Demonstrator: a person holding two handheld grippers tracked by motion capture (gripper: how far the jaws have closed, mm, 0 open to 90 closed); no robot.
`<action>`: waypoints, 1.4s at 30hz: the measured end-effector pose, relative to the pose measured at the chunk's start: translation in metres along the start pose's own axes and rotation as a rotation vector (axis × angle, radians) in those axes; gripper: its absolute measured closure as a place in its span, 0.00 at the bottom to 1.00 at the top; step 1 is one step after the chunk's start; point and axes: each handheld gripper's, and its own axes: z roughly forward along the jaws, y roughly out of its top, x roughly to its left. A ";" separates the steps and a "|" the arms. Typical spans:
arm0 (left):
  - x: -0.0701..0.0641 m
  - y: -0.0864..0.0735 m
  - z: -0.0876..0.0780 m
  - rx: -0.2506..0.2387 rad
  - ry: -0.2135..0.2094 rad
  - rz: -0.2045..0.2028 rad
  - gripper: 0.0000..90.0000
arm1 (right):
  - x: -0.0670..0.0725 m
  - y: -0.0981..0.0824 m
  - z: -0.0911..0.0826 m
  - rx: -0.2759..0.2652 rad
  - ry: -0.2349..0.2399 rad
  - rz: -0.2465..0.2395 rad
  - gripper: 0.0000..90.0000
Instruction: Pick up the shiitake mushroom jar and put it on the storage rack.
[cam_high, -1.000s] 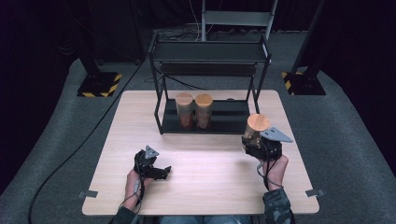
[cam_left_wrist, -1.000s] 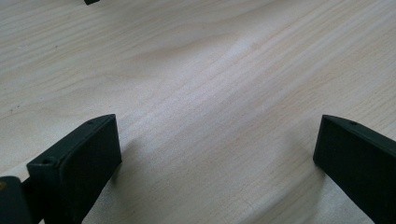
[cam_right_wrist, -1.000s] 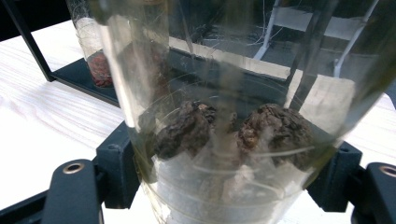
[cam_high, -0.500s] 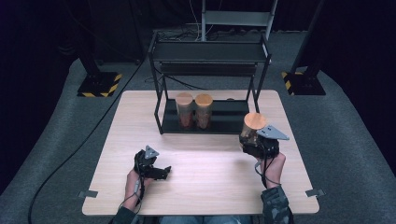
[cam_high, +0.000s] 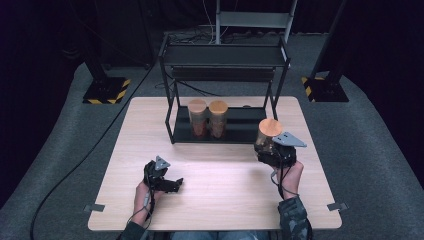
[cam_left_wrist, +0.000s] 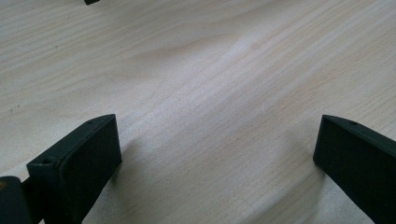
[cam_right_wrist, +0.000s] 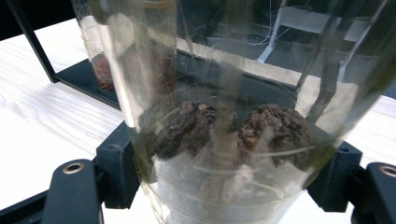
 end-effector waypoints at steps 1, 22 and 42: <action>0.000 0.000 0.000 0.000 0.000 0.000 0.00 | 0.000 0.001 0.001 -0.001 0.001 0.000 0.28; 0.000 0.000 0.000 -0.001 0.000 -0.001 0.00 | 0.004 0.007 0.012 0.009 0.015 -0.007 0.28; 0.000 0.000 0.000 -0.001 0.000 -0.001 0.00 | 0.002 0.006 0.020 0.022 0.017 -0.005 0.28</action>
